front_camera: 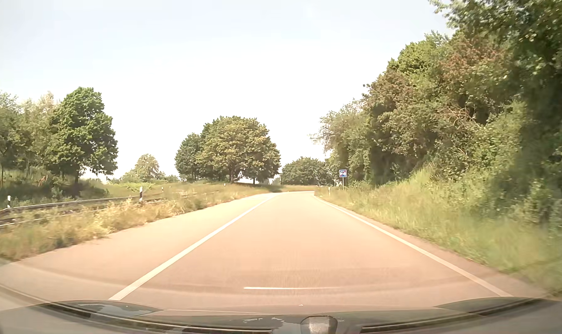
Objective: Follow the waypoints while adhering to traffic rules and regulations
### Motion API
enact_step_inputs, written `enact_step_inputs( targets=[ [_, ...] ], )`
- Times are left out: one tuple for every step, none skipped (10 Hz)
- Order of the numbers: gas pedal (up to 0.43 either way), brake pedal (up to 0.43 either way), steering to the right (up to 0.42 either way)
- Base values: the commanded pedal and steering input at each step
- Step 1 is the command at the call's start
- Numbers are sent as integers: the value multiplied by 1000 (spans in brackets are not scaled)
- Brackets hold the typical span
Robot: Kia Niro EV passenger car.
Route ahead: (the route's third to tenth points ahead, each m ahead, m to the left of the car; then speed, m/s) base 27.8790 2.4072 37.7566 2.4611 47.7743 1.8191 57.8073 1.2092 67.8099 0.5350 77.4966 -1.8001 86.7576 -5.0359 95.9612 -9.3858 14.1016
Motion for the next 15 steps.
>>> enact_step_inputs(
  targets=[
    [87, 0, -2],
    [98, 0, -1],
    [98, 0, -1],
    [98, 0, -1],
    [98, 0, -2],
    [98, 0, -1],
    [98, 0, -1],
    [98, 0, -1],
    [98, 0, -1],
    [98, 0, -1],
    [98, 0, -1],
    [98, 0, -3],
    [79, 0, -4],
    [47, 0, 0],
    [20, 0, 1]
  ],
)
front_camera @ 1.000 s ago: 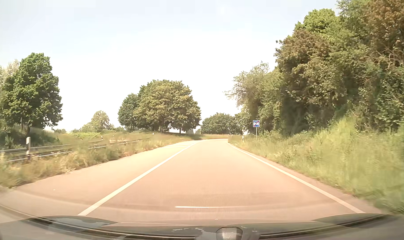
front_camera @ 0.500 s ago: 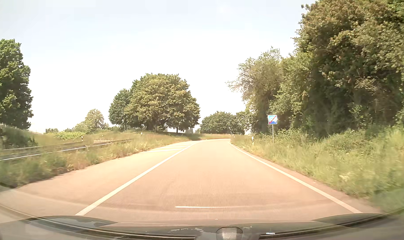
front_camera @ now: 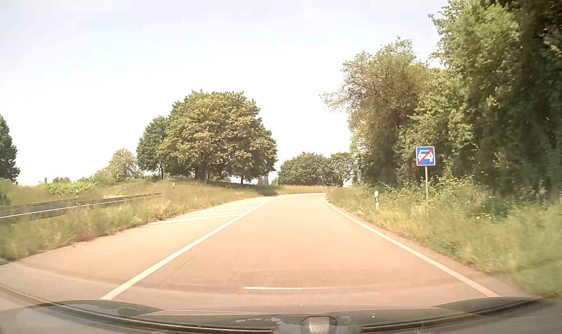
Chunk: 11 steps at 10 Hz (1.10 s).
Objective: Follow the waypoints while adhering to traffic rules and regulations
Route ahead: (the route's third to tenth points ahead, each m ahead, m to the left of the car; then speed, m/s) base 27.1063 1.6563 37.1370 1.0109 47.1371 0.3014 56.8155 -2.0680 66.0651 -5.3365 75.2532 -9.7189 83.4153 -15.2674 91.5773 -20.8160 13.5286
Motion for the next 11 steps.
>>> enact_step_inputs(
  targets=[
    [8, 0, 1],
    [0, 0, 1],
    [0, 0, 1],
    [0, 0, 1],
    [0, 0, 0],
    [0, 0, 0],
    [0, 0, 2],
    [0, 0, 2],
    [8, 0, 2],
    [8, 0, 2],
    [20, 0, 2]
  ],
)
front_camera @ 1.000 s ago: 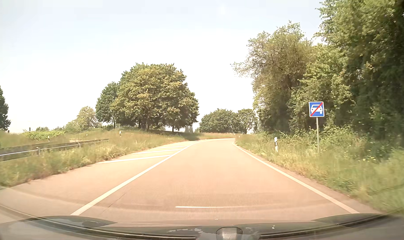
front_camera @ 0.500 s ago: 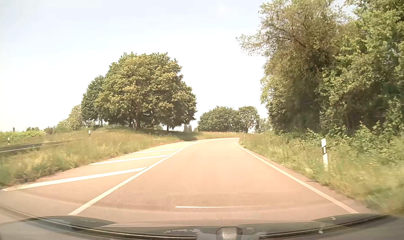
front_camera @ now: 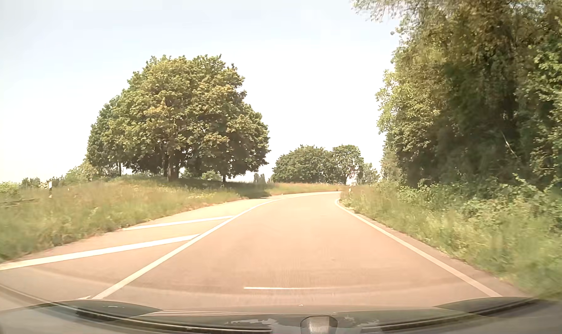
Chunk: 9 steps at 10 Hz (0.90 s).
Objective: Follow the waypoints while adhering to traffic rules and regulations
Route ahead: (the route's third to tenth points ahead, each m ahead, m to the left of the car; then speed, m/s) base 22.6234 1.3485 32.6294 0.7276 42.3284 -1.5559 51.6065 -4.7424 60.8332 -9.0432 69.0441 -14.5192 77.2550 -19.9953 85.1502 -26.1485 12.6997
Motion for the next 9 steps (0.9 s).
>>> enact_step_inputs(
  targets=[
    [39, 0, 4],
    [47, 0, 6],
    [59, 0, 5],
    [59, 0, 6],
    [59, 0, 6],
    [59, 0, 6],
    [59, 0, 6],
    [59, 0, 6],
    [59, 0, 7]
  ],
)
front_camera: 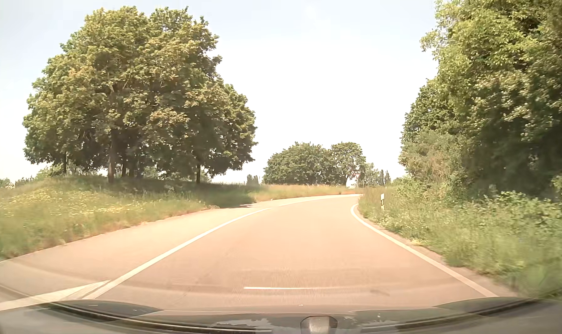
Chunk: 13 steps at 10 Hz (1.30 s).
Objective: Follow the waypoints while adhering to traffic rules and regulations
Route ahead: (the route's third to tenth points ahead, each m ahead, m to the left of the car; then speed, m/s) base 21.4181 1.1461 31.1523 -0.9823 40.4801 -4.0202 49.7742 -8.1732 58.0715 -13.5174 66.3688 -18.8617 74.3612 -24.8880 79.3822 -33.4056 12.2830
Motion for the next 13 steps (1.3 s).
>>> enact_step_inputs(
  targets=[
    [59, 0, 8],
    [59, 0, 8],
    [59, 0, 10],
    [59, 0, 11],
    [59, 0, 13],
    [59, 0, 16],
    [67, 0, 21],
    [67, 0, 26],
    [67, 0, 31],
    [79, 0, 34],
    [79, 0, 38],
    [87, 0, 42],
    [87, 0, 47]
  ],
)
